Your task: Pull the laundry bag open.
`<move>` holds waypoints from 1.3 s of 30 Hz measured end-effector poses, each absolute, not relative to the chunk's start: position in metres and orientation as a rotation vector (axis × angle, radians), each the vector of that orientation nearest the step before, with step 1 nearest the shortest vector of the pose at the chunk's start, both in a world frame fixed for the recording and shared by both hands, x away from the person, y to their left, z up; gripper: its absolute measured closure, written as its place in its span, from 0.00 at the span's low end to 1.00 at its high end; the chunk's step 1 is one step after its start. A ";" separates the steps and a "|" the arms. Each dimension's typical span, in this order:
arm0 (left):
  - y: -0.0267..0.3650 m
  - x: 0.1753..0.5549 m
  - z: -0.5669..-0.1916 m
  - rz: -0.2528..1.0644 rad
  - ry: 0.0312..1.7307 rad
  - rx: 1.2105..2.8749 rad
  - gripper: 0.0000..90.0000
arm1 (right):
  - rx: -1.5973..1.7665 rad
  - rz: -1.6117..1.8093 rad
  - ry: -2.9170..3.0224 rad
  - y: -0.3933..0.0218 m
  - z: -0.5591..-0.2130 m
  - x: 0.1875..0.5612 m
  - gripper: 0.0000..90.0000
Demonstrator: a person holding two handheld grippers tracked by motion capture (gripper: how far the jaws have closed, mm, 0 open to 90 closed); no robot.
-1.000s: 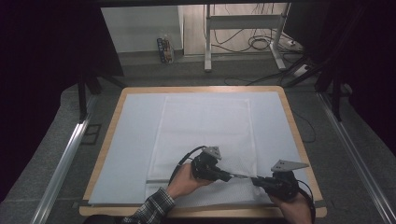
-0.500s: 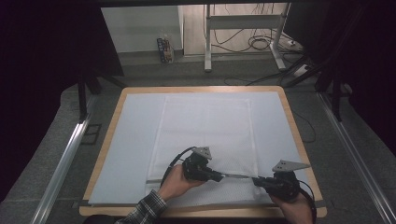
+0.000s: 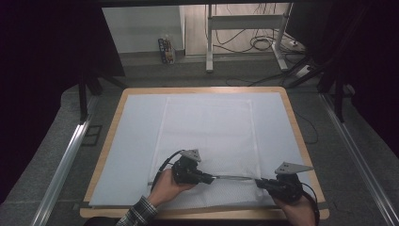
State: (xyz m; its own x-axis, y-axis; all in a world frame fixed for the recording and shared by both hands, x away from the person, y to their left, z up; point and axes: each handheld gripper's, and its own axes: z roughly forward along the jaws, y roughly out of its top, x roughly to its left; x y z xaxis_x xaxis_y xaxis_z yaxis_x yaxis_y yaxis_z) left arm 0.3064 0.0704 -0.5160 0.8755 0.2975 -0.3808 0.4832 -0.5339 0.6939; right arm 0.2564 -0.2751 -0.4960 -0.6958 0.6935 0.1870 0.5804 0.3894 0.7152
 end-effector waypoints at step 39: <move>0.124 0.286 -0.512 -0.192 0.651 2.129 0.97 | 1.151 1.176 2.495 -0.273 -0.497 0.257 0.95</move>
